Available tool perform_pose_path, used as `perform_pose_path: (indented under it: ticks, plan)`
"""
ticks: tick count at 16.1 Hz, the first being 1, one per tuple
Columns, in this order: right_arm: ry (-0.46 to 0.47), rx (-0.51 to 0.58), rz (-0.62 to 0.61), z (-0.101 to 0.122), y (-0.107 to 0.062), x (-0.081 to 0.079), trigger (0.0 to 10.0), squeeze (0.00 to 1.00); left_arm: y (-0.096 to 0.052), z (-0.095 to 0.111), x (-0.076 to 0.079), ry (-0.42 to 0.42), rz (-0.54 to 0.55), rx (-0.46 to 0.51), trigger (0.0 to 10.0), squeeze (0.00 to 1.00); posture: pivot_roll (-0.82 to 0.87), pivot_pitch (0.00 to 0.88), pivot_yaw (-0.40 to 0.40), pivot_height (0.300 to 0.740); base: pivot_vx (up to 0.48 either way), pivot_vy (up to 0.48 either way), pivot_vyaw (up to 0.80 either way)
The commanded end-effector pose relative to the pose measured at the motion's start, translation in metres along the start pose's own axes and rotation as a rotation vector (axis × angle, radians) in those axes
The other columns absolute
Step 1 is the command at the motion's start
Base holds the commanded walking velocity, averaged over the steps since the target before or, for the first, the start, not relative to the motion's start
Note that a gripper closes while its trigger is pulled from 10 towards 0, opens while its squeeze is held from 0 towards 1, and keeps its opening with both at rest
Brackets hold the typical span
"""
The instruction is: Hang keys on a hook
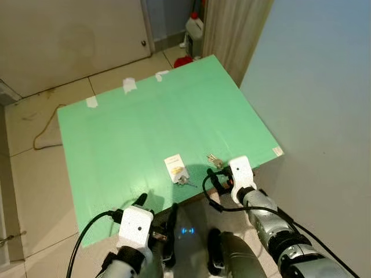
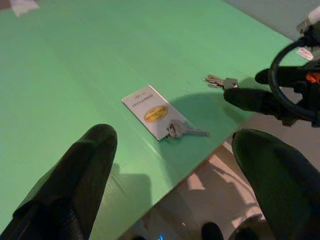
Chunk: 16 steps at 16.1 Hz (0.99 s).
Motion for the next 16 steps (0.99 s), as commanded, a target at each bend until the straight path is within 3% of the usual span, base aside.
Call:
perform_pose_path:
  ticks: [1,6,11,16]
  plan:
    - [0.038,-0.034,-0.003,-0.012,-0.004,-0.003,10.0,0.0,-0.004,-0.008,-0.001,0.006,0.012,-0.031,10.0,0.0,0.09,0.337,0.017,0.722,0.0,0.0,0.0]
    - [0.121,-0.036,-0.014,-0.011,-0.002,-0.003,10.0,0.0,0.001,-0.006,0.003,-0.015,0.026,-0.013,10.0,0.0,0.08,0.327,0.0,0.722,0.0,0.0,0.0]
    - [0.106,0.0,-0.014,0.005,0.005,-0.002,10.0,0.0,0.006,-0.005,0.012,-0.016,0.011,0.003,10.0,0.0,0.08,0.315,-0.022,0.722,0.0,0.0,0.0]
    - [0.123,-0.027,-0.018,0.007,0.01,-0.002,10.0,0.0,0.011,-0.006,0.009,-0.023,0.034,0.01,10.0,0.0,0.08,0.311,-0.038,0.722,0.0,0.0,0.0]
Point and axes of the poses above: a point about 5 cm out from each wrist's last joint towards the gripper, its own y axis pointing out of the wrist towards the gripper, its own z axis along the axis of the wrist's last joint, x = y × z, the point moved 5 cm from there along y, pointing out of the wrist towards the gripper, and after that the axes turned 2 degrees about -y, right-handed, at the moved point
